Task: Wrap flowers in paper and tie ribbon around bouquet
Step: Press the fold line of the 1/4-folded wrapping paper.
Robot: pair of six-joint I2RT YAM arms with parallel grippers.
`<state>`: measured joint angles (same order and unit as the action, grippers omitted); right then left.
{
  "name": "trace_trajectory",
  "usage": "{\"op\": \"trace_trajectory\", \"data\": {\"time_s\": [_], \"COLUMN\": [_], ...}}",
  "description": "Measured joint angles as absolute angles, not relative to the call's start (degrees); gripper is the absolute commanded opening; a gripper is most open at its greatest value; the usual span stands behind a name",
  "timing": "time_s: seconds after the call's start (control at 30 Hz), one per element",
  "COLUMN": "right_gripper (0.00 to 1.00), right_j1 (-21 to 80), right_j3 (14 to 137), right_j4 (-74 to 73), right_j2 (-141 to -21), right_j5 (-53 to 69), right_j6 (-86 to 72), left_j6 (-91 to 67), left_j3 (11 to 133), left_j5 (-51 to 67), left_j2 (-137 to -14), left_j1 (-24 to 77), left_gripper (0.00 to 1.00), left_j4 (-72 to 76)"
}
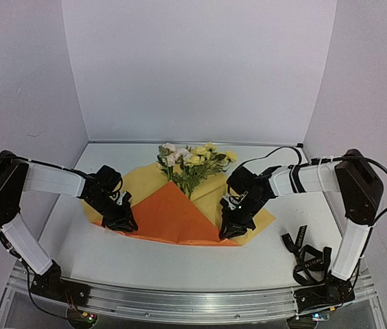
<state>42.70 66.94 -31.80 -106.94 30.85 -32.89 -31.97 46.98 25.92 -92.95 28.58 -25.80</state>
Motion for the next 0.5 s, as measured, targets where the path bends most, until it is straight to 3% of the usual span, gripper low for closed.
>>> {"op": "trace_trajectory", "data": {"time_s": [0.5], "right_gripper": [0.0], "right_j1": [35.69], "right_j3": [62.72], "right_j4": [-33.3], "right_j2": [-106.49], "right_j5": [29.27], "right_j6": [-32.07], "left_j6": [-36.39], "left_j3": [47.99], "left_j5": [26.74], "left_j2": [-97.01], "left_j1": [35.44], "left_gripper": [0.2], "left_j4": [-21.12]}}
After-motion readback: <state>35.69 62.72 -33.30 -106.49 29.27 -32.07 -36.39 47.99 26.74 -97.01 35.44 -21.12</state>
